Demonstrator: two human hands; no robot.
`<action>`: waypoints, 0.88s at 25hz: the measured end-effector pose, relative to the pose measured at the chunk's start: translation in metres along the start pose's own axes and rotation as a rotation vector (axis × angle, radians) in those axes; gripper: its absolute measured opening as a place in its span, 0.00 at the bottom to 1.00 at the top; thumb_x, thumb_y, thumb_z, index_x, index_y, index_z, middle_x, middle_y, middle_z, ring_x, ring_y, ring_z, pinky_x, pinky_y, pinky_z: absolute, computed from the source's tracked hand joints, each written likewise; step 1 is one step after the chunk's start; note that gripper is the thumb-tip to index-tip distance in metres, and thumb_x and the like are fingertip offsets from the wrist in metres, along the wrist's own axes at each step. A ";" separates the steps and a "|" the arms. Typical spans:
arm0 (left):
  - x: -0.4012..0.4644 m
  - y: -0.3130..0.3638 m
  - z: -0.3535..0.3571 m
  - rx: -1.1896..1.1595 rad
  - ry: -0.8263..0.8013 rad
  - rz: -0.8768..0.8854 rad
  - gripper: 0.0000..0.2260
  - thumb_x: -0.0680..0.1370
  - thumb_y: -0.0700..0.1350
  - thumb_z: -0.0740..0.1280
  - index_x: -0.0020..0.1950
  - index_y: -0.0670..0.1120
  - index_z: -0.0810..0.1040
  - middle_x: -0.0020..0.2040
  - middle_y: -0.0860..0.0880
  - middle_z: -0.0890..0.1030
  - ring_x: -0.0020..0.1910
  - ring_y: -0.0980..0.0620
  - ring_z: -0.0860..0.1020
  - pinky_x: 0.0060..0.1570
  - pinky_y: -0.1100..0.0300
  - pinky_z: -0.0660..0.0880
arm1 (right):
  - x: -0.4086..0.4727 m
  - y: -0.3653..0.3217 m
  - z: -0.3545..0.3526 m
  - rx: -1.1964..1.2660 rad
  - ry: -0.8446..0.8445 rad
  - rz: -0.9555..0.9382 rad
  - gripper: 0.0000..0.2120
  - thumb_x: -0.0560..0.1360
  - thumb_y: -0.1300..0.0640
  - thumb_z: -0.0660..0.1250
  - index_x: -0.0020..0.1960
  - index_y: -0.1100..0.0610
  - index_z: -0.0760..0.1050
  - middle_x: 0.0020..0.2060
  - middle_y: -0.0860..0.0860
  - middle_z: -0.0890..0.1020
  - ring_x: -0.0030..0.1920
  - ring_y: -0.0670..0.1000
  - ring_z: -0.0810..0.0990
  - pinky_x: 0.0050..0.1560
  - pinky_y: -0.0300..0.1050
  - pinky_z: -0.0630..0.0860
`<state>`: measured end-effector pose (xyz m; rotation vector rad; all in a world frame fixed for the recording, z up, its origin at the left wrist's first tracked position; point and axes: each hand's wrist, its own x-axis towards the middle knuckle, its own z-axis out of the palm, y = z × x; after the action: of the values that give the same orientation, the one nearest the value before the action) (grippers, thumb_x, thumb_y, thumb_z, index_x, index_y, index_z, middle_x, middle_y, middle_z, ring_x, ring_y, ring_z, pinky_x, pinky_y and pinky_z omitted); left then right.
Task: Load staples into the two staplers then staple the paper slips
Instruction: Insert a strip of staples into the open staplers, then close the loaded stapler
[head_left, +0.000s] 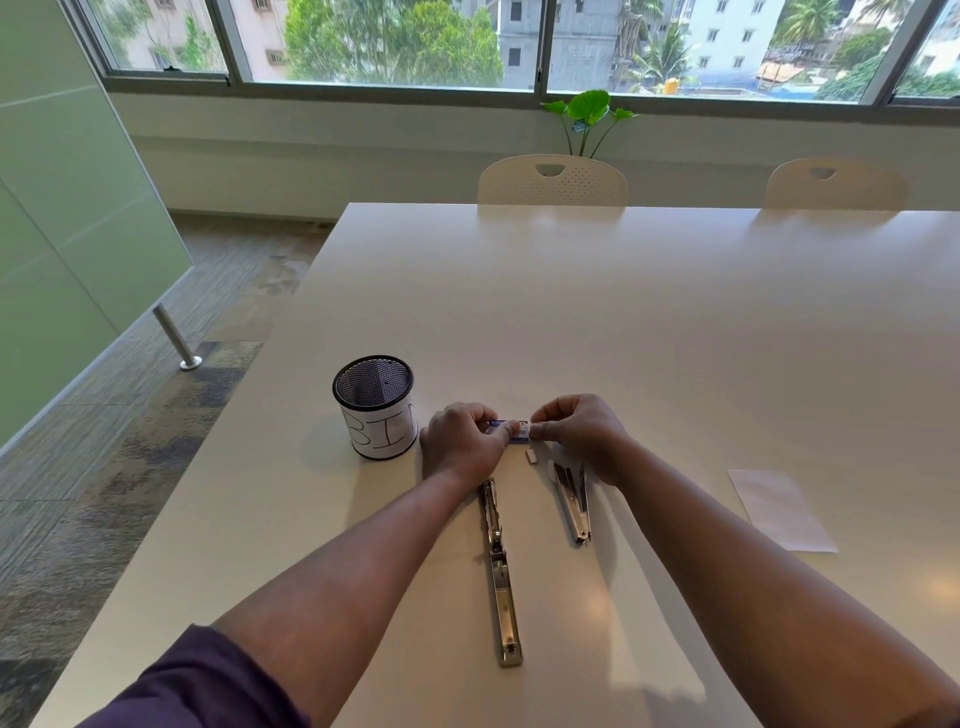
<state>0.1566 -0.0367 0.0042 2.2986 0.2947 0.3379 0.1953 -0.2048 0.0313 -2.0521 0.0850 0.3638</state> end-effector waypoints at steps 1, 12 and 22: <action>0.000 0.000 0.000 -0.004 0.001 -0.003 0.14 0.71 0.59 0.76 0.47 0.51 0.86 0.44 0.52 0.85 0.48 0.49 0.82 0.52 0.50 0.79 | -0.001 0.000 -0.001 0.007 -0.004 -0.007 0.04 0.70 0.55 0.80 0.43 0.53 0.85 0.45 0.55 0.86 0.51 0.57 0.81 0.55 0.58 0.80; -0.001 -0.003 0.000 -0.046 0.028 0.002 0.19 0.71 0.60 0.76 0.55 0.49 0.85 0.47 0.51 0.85 0.49 0.50 0.82 0.53 0.52 0.79 | -0.015 0.008 -0.011 -0.109 -0.231 -0.094 0.10 0.69 0.62 0.79 0.48 0.52 0.85 0.44 0.50 0.85 0.44 0.47 0.83 0.47 0.42 0.83; -0.016 -0.017 -0.020 -0.548 0.025 -0.082 0.04 0.76 0.46 0.75 0.48 0.47 0.85 0.40 0.47 0.84 0.38 0.54 0.78 0.43 0.57 0.79 | -0.026 0.017 0.000 -0.302 -0.064 -0.153 0.04 0.70 0.50 0.78 0.44 0.43 0.85 0.45 0.42 0.83 0.53 0.51 0.80 0.63 0.60 0.76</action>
<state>0.1334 -0.0168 0.0028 1.7408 0.2681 0.3547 0.1664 -0.2152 0.0243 -2.3245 -0.1751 0.3635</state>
